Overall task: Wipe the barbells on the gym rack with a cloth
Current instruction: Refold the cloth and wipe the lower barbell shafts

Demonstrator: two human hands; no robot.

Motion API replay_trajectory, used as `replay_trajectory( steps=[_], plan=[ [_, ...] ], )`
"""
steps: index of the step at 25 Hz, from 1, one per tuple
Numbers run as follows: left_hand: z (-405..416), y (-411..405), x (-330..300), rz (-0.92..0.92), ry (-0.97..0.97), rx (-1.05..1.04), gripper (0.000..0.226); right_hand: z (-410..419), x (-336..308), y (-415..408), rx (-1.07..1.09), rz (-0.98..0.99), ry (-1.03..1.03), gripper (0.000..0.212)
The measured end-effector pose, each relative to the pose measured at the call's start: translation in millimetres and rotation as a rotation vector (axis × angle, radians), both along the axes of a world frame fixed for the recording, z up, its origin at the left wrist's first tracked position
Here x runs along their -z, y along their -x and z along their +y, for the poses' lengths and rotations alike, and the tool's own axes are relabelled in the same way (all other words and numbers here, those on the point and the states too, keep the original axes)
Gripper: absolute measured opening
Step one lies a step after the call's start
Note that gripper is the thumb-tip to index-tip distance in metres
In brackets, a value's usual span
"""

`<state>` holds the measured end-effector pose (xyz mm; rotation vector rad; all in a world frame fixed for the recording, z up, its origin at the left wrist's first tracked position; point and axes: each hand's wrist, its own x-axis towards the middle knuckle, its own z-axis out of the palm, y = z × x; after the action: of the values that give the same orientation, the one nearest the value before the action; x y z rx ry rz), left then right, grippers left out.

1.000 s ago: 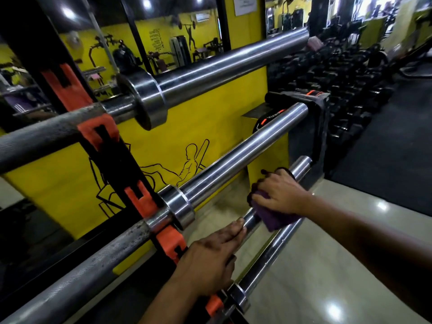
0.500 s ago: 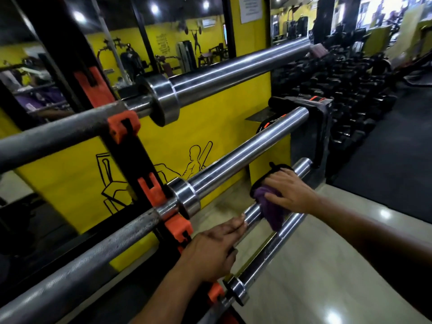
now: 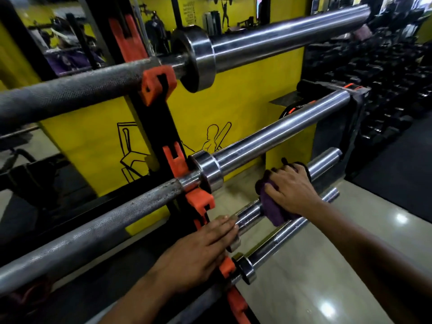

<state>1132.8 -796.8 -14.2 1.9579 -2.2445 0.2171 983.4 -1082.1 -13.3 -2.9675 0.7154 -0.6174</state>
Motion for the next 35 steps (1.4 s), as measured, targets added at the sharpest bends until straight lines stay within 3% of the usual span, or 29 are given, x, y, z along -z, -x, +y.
replay_trajectory(
  steps=[3, 5, 9, 14, 18, 20, 24, 28, 32, 34, 35],
  plan=[
    [-0.8, 1.0, -3.3, -0.024, 0.031, -0.014, 0.054, 6.1, -25.7, -21.6, 0.036, 0.256, -0.039, 0.056],
    [0.4, 1.6, -3.1, -0.057, 0.050, -0.014, 0.055, 22.4, -22.7, -30.0, -0.037, 0.328, 0.006, 0.060],
    [2.9, 1.1, -0.7, -0.087, 0.100, -0.015, 0.054, 23.0, 11.3, 15.7, -0.339, 0.013, 0.063, 0.051],
    [8.5, 2.5, -2.0, -0.061, 0.137, -0.046, 0.048, 23.1, -23.9, -22.7, -0.054, 0.245, -0.062, 0.070],
    [15.5, -0.2, -6.9, 0.020, 0.089, -0.040, 0.051, 43.0, 12.1, 8.3, -0.356, -0.022, 0.048, 0.047],
    [20.8, -2.3, -8.5, 0.042, 0.020, -0.006, 0.056, 23.7, 18.6, 21.8, -0.358, -0.087, 0.026, 0.047],
    [24.4, -4.7, -9.3, 0.079, 0.021, 0.020, 0.056, 32.2, -14.9, -16.5, -0.102, 0.079, -0.108, 0.059],
    [26.4, -3.7, -5.8, 0.028, 0.047, -0.015, 0.056, 57.6, -23.3, -26.1, -0.328, 0.154, -0.072, 0.044],
    [28.2, 0.6, -8.0, 0.054, 0.061, -0.030, 0.054, 68.7, -48.9, -47.1, -0.343, 0.523, -0.192, 0.047],
    [28.7, 0.7, -8.9, 0.085, 0.059, -0.034, 0.055, 72.3, -45.5, -48.7, -0.357, 0.488, -0.174, 0.046],
    [28.3, 0.1, -9.0, 0.095, 0.061, -0.037, 0.055, 74.0, -35.7, -42.8, -0.355, 0.341, -0.104, 0.042]
  ],
)
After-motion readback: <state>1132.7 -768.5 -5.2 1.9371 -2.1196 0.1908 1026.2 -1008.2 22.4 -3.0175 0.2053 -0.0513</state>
